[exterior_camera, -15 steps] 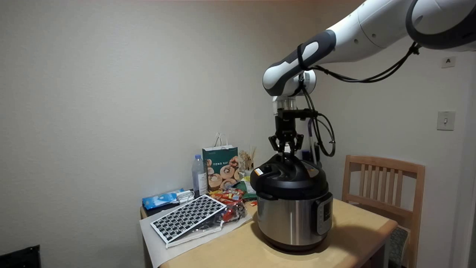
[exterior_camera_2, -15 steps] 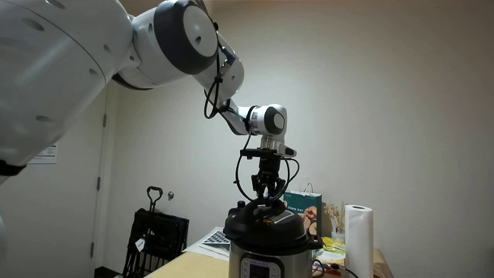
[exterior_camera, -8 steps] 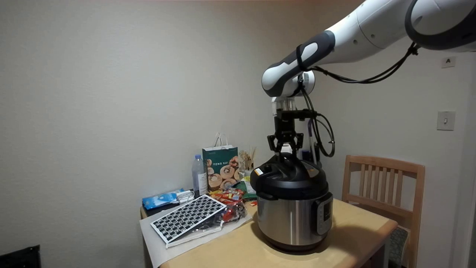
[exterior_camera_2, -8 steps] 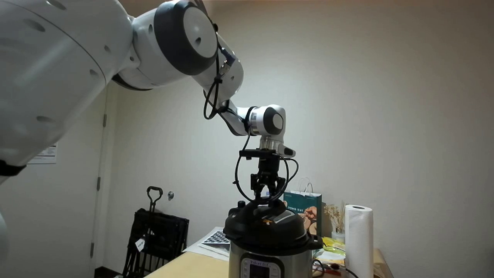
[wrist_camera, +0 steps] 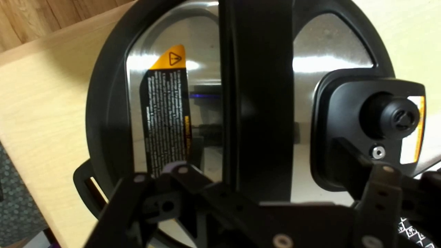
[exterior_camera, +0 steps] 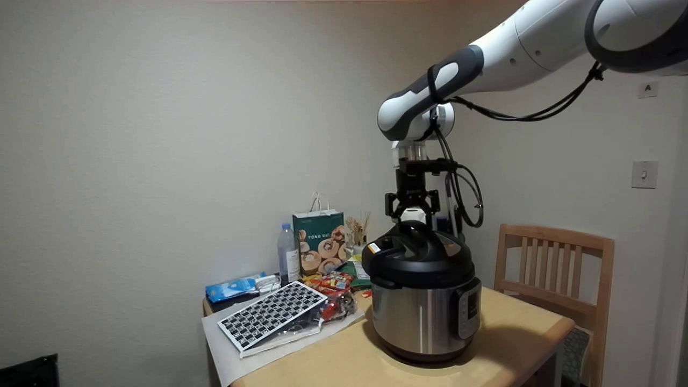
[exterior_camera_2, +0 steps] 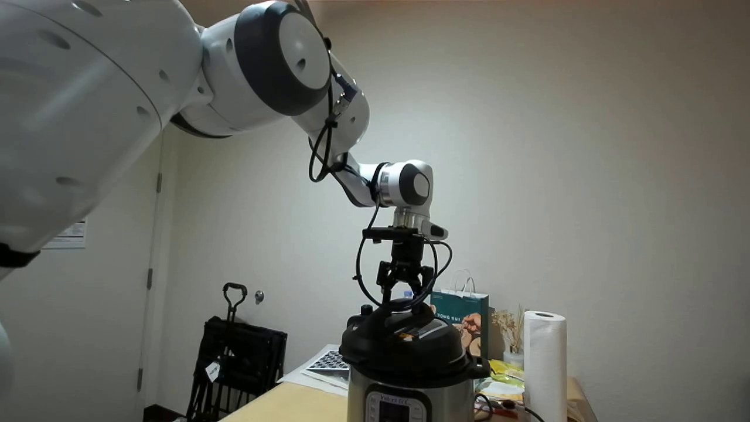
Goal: Take the lid off of the rice cooker
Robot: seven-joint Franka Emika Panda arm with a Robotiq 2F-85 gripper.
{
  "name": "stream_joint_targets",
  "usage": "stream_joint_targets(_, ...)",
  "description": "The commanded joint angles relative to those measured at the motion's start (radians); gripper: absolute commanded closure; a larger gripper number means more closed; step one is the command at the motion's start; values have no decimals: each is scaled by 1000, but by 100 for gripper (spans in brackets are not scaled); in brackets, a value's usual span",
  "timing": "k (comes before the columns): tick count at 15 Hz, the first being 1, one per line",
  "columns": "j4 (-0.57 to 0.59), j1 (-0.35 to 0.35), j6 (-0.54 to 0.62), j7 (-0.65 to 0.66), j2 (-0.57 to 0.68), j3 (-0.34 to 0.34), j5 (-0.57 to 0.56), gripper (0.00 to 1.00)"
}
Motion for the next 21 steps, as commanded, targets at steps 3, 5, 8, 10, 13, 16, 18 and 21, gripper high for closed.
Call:
stream_joint_targets(3, 13, -8, -10, -8, 14, 7, 7, 0)
stream_joint_targets(5, 13, -8, -10, -11, 15, 8, 9, 0)
stream_joint_targets(8, 18, -12, -10, -13, 20, 11, 19, 32)
stream_joint_targets(10, 22, -12, -12, -14, 23, 10, 16, 46)
stream_joint_targets(13, 26, -11, -15, -14, 25, 9, 12, 66)
stream_joint_targets(16, 29, -15, -29, -11, 19, 3, 8, 84)
stream_joint_targets(18, 14, -8, -23, -2, 2, -1, -8, 87)
stream_joint_targets(21, 19, -3, -36, 7, 1, -3, -23, 39)
